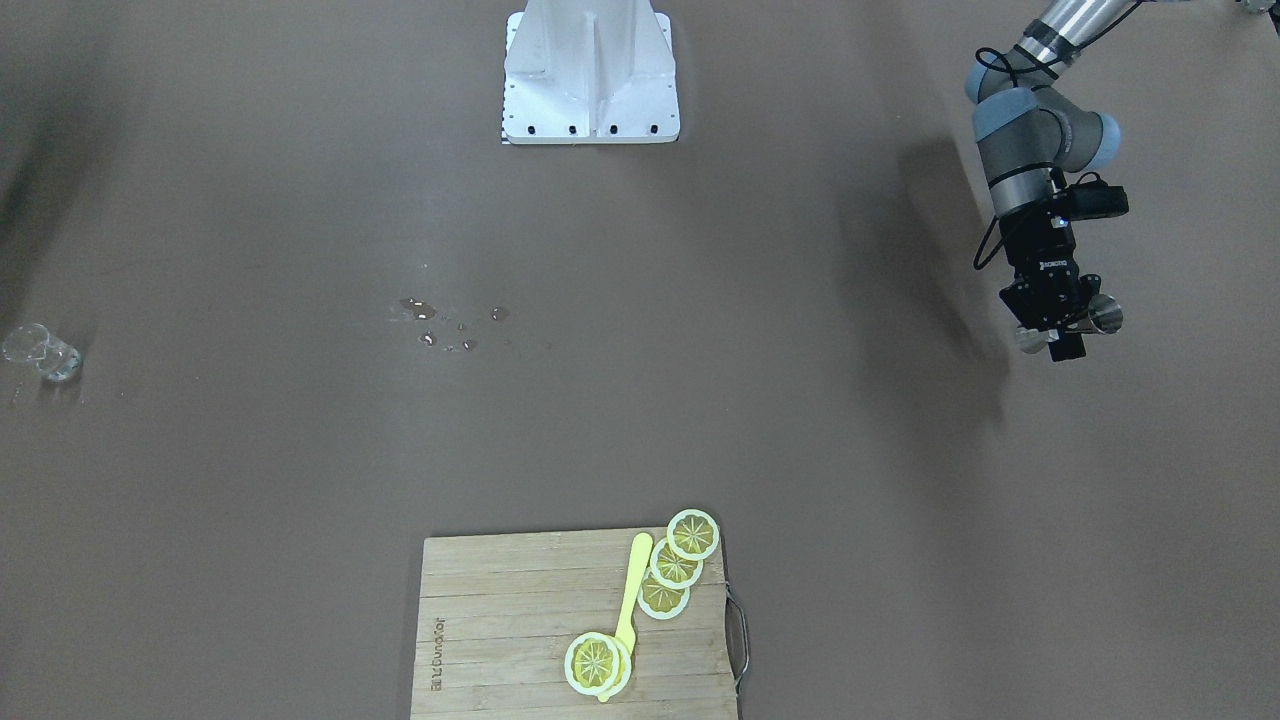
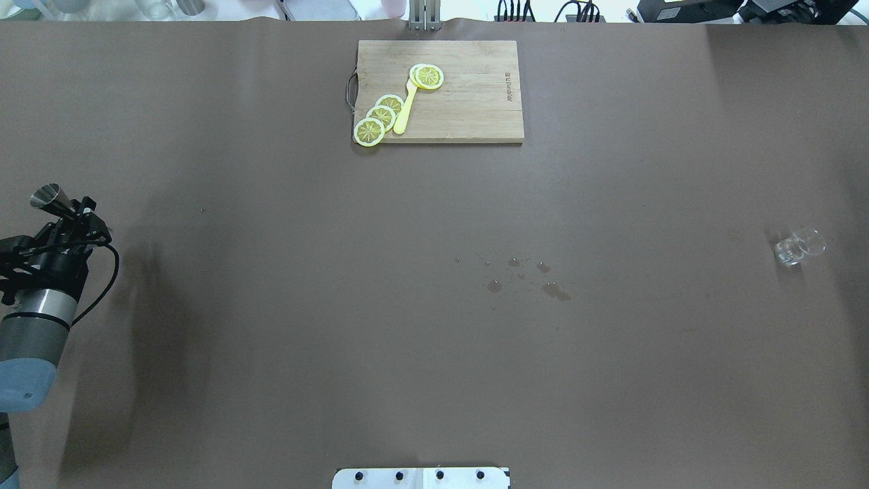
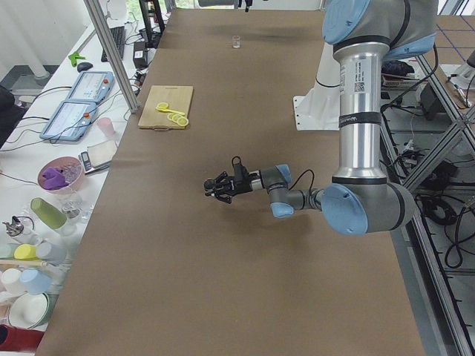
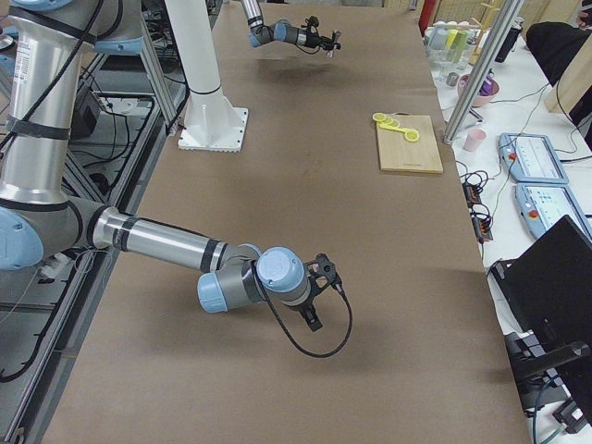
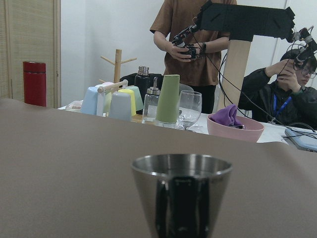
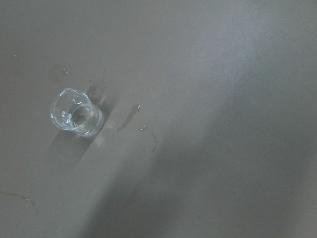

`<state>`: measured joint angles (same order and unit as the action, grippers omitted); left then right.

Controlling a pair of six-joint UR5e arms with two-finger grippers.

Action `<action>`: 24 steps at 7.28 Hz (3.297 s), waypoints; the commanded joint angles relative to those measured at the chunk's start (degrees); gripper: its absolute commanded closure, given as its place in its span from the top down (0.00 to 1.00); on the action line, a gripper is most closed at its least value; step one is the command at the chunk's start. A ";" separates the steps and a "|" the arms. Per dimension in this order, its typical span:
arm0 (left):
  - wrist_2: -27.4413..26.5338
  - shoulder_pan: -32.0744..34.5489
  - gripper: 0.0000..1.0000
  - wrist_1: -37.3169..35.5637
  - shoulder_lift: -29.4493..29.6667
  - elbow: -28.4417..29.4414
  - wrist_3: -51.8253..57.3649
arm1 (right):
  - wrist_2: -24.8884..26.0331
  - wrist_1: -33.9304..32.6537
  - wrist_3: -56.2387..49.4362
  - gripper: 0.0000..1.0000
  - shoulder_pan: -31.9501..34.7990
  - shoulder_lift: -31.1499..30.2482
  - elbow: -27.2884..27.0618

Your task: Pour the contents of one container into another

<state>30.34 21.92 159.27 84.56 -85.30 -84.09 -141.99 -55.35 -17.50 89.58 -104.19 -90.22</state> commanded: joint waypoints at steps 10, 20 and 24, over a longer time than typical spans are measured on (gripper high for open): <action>5.48 -6.89 0.00 1.05 3.75 -11.63 20.74 | -5.31 32.15 2.72 1.00 -12.22 6.27 16.12; 58.19 12.86 0.00 4.91 33.87 -1.85 67.62 | 8.22 57.44 26.73 1.00 -23.39 10.13 25.84; 75.72 16.66 0.00 4.30 46.54 13.28 76.06 | 8.66 61.07 31.56 1.00 -24.54 13.75 29.31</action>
<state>102.29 38.14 163.78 127.22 -76.70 -11.54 -133.47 5.33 13.09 65.47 -90.95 -61.07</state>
